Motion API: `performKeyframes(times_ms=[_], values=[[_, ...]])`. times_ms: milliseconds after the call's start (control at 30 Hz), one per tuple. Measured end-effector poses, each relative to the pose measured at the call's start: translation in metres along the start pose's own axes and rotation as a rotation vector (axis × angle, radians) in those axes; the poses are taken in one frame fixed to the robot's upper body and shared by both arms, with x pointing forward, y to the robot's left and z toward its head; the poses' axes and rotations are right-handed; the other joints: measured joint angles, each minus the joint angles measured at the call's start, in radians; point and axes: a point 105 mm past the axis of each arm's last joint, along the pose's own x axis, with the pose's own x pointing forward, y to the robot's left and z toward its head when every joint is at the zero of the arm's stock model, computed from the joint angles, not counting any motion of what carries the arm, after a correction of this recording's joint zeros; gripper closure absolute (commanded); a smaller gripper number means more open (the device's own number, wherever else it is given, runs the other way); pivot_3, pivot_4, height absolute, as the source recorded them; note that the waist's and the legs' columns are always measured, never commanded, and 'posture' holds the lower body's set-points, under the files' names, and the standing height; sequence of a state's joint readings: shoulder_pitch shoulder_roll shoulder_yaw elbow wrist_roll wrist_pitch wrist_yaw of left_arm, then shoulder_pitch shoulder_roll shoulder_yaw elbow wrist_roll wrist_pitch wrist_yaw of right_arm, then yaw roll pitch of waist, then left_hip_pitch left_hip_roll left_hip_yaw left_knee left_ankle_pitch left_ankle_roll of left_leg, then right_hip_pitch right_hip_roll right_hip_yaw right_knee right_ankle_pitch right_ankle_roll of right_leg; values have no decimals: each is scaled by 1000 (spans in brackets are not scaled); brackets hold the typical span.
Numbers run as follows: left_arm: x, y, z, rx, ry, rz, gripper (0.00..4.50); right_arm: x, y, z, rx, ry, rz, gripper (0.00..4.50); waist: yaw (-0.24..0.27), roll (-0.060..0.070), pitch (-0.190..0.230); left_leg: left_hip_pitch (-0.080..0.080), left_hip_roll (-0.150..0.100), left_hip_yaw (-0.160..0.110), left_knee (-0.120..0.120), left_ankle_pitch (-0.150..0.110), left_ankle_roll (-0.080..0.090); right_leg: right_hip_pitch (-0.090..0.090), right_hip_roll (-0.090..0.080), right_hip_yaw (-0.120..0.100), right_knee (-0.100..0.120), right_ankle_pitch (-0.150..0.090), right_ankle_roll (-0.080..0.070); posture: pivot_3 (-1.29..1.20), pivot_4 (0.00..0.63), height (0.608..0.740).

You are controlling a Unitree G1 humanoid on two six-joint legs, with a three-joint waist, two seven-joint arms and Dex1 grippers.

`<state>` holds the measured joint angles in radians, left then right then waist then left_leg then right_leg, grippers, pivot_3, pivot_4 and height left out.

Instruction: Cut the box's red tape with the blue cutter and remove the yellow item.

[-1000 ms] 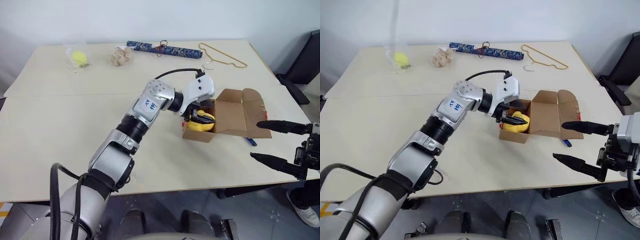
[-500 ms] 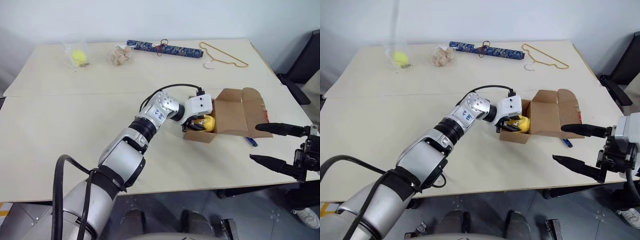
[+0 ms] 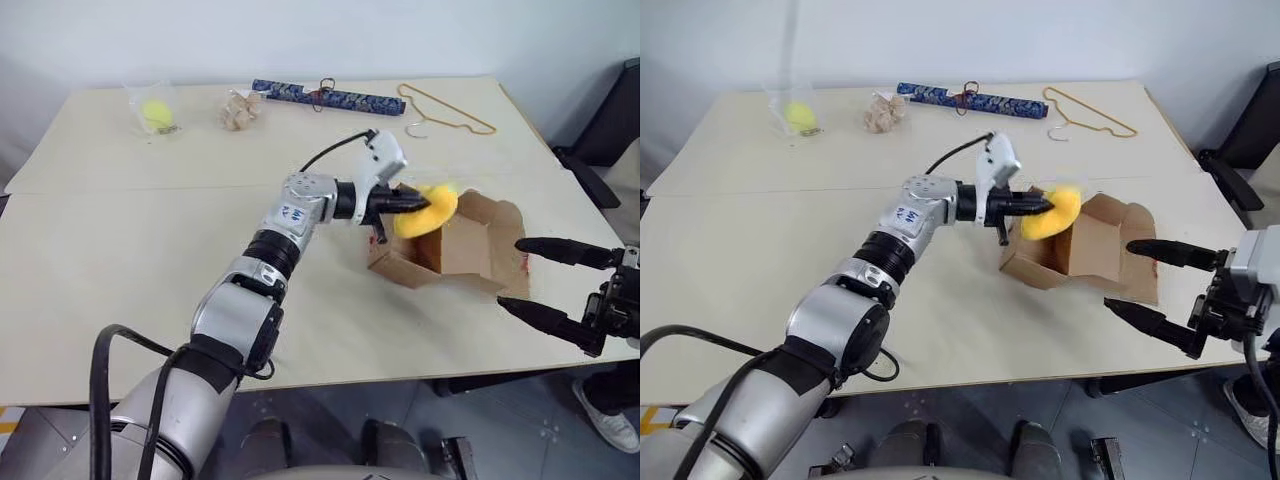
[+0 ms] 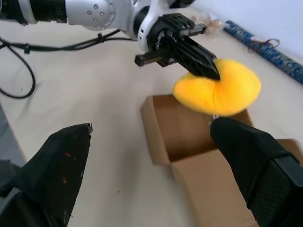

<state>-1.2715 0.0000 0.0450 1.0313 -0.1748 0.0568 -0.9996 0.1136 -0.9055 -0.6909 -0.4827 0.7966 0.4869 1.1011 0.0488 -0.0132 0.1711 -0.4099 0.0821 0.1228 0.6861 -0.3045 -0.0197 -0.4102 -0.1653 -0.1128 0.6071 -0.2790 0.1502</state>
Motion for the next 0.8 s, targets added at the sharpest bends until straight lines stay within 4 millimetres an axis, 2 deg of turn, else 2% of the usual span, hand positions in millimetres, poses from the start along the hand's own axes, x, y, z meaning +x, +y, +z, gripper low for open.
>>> performKeyframes(times_ms=[133, 233, 300, 333, 400, 467, 533, 633, 733, 800], values=[[-17, 8, 19, -70, -194, 45, 4465, 5, -3, 1, -14, -24, 8, 0, -1, 0, 0, 0, 0, 0, 0, 0, 0, 0, 0, 0, 0, 0, 0, 0, 150, 740], [-48, 20, 39, -68, -331, 113, 4465, 15, -2, 6, -36, -69, 37, 0, -7, 0, 0, 1, 0, 0, -2, 0, 0, 0, 0, 0, 0, 0, 0, 0, 150, 740], [-82, 27, 44, -19, -343, 179, 4465, 25, -2, 9, -41, -110, 63, 0, -22, 0, 0, 3, 0, 0, -3, 0, -1, 1, 0, 0, 1, 0, 0, 0, 150, 740], [-105, 31, 41, -2, -318, 221, 4465, 29, -1, 10, -42, -128, 79, 0, -30, 1, 0, 5, 0, 0, -4, 0, -1, 0, 0, 1, 2, 0, 0, 0, 150, 740], [-167, 33, 21, 30, -201, 349, 3985, 40, 3, 8, -19, -149, 126, 0, -53, 1, 0, 7, 0, -2, -6, 1, -1, 0, 2, 1, 3, 0, 0, 0, 150, 740], [-218, 26, -7, 29, -46, 449, 3519, 49, 9, 4, 2, -161, 176, 0, -61, 1, 1, 7, 0, -3, -7, 1, -1, -1, 2, 2, 4, 0, -1, 0, 150, 740], [-247, 11, -30, 2, 67, 498, 2923, 58, 17, 1, 19, -170, 236, 0, -48, 0, 2, 6, 0, -3, -4, 0, -2, -1, 2, 1, 4, 0, 0, 0, 150, 740], [-270, -5, -41, 11, 156, 537, 2047, 69, 25, 3, 3, -199, 297, 0, -23, -2, 3, 5, 0, -3, -1, -1, -2, 0, 1, 1, 3, 0, 0, 0, 150, 740], [-318, -36, -68, 3, 340, 632, 1232, 77, 29, 1, -3, -227, 352, 0, -30, -2, 2, 6, 0, -2, -2, -3, -3, -1, 1, 2, 4, 0, -1, 0, 150, 740], [-330, -49, -81, -32, 383, 655, 628, 80, 27, -3, 3, -228, 352, 0, -25, -1, 3, 6, 1, -3, -3, -2, -4, -1, 1, 1, 5, -1, -1, 0, 150, 740]])
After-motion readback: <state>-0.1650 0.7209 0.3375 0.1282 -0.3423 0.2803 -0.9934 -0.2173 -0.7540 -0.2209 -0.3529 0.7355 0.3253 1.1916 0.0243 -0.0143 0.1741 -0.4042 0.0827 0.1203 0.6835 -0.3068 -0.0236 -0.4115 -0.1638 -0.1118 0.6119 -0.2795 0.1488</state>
